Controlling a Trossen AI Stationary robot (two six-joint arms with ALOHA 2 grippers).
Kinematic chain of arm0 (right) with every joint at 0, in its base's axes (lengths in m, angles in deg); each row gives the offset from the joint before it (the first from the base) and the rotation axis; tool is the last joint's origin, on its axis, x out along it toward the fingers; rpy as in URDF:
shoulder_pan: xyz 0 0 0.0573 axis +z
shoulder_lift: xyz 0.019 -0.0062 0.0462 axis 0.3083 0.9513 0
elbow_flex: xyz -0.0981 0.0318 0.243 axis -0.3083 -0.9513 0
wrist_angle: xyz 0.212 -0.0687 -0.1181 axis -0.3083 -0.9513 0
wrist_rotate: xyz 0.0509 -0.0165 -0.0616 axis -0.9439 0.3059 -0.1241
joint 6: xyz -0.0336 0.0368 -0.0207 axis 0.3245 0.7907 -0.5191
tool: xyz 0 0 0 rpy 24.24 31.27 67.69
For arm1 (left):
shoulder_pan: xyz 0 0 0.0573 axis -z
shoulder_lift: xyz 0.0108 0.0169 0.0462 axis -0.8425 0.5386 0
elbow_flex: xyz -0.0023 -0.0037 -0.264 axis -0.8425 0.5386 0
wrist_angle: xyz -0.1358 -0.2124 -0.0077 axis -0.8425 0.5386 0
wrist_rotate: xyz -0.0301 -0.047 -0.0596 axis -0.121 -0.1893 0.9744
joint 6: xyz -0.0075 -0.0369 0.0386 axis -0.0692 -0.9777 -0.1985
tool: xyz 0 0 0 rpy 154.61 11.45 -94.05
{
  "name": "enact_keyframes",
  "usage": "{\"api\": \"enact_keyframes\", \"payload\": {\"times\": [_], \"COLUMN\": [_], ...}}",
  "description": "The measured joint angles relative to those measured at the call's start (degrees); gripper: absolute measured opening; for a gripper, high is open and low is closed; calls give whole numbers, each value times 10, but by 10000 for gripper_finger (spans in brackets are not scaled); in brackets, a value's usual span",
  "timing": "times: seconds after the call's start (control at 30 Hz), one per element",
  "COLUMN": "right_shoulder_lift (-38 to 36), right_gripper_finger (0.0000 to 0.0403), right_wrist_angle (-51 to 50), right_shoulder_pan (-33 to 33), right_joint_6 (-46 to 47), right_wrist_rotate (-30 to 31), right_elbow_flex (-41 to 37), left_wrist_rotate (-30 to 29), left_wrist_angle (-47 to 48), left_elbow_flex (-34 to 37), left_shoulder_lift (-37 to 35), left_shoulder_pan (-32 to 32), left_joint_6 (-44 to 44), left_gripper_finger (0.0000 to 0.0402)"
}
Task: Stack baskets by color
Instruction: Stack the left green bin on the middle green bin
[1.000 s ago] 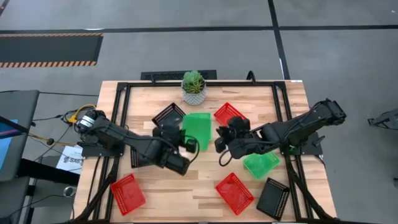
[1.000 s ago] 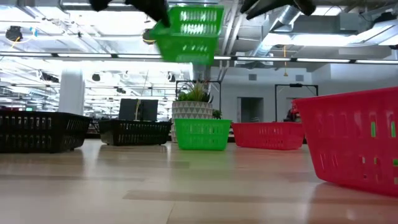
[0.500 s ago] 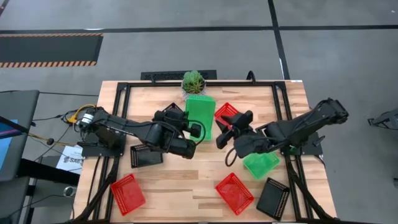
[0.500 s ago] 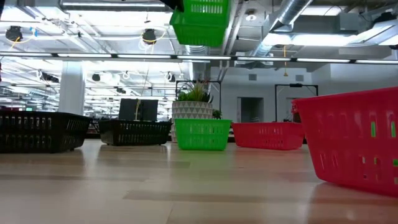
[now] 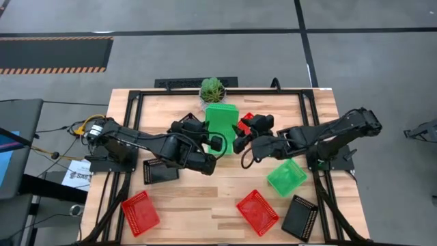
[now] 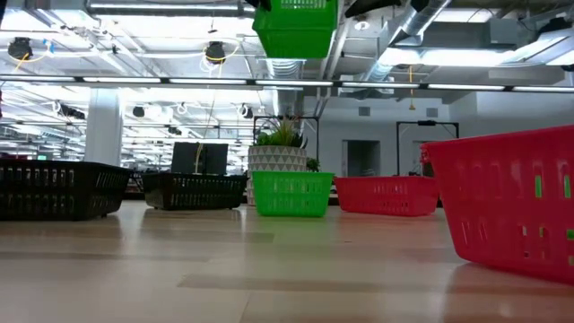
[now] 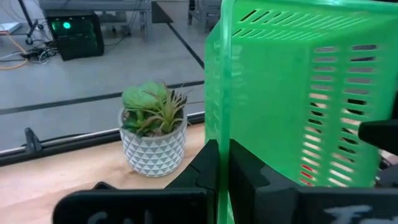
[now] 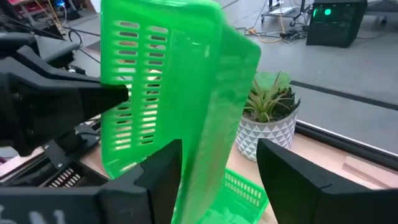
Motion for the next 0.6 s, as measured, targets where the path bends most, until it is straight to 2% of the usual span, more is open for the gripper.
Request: {"api": "enact_keyframes", "payload": {"times": [0.13,0.23,0.47,0.6], "right_shoulder_lift": [0,0,0,0], "right_gripper_finger": [201,164,21,15], "right_wrist_angle": [-1,-1,-8,-15], "right_shoulder_pan": [0,2,1,1], "right_joint_6": [-5,-11,-14,-14], "right_wrist_rotate": [0,-1,-26,-34], "right_elbow_flex": [0,0,0,0], "left_wrist_rotate": [0,0,0,1], "left_wrist_angle": [0,0,-2,-2], "left_elbow_flex": [0,0,0,0], "left_shoulder_lift": [0,0,0,0], "left_shoulder_pan": [0,0,0,0], "left_joint_6": [4,14,41,61], "left_gripper_finger": [0,0,0,0]}}
